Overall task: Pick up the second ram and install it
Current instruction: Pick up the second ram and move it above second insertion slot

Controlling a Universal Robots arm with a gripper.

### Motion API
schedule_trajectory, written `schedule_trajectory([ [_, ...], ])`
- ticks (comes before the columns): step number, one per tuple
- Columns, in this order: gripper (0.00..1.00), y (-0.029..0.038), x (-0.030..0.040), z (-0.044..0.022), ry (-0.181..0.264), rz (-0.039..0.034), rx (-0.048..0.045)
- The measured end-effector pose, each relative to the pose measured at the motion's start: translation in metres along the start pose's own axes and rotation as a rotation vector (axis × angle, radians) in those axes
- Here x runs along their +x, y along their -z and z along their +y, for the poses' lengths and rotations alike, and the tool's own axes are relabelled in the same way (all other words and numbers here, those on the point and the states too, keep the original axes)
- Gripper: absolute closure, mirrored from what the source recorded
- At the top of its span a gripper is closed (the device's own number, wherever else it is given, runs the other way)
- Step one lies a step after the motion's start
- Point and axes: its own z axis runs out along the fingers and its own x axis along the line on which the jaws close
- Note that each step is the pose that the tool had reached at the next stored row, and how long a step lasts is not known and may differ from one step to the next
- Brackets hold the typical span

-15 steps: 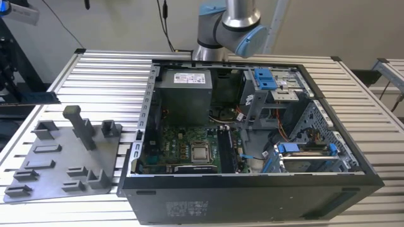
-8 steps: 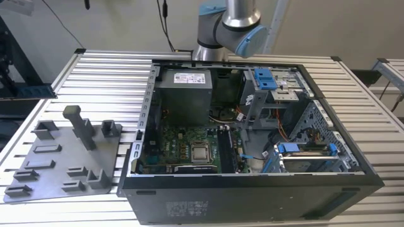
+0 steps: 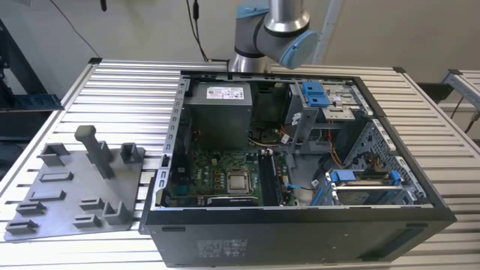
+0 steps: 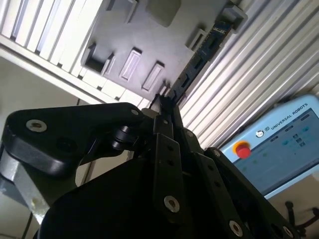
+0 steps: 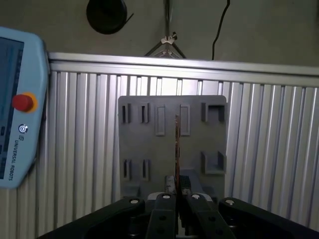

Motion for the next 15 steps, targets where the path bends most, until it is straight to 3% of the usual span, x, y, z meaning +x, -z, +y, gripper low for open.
schedule_trajectory([
  [4,0.86,0.0047,0.0001,-0.0001,0.0,0.0001,0.0],
  [15,0.86,0.0048,0.0002,-0.0013,0.0,0.0002,0.0011],
])
